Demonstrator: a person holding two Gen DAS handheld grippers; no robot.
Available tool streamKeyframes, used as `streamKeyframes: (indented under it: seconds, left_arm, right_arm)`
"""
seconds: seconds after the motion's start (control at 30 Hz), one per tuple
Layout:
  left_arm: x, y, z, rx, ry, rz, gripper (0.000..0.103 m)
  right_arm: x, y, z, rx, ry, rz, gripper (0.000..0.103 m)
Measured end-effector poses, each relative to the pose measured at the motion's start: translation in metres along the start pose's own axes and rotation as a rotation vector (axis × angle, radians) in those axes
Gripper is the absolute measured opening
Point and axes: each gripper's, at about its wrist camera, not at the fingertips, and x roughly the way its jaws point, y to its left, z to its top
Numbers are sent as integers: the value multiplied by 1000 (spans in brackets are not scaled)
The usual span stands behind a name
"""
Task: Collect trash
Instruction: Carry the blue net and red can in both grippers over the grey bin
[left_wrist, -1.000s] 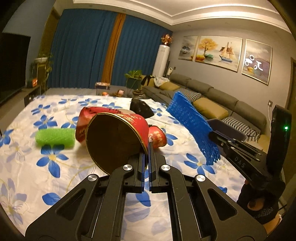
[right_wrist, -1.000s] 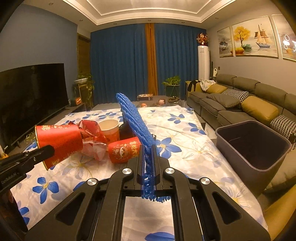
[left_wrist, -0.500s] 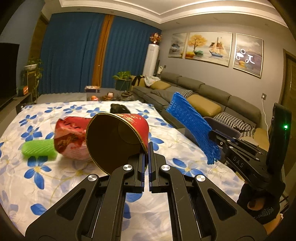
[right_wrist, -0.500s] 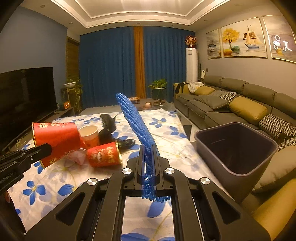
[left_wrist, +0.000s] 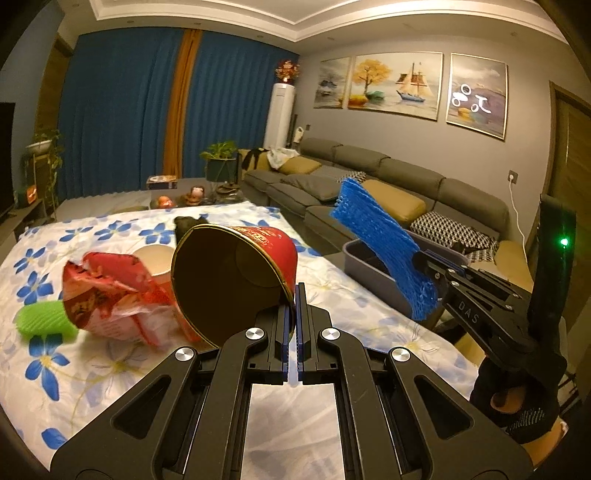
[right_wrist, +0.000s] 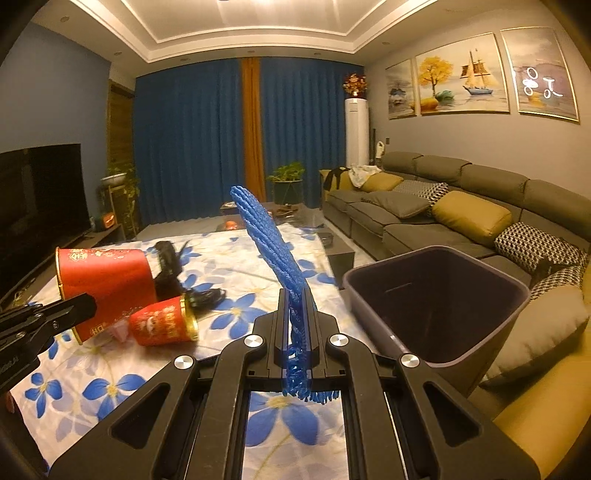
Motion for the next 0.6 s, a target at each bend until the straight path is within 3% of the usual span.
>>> streamKeyframes:
  seconds: [0.6]
  left_arm:
    - [52, -48, 21, 68, 12, -96, 2]
  right_arm:
    - [15, -51, 6, 26, -22, -133, 7]
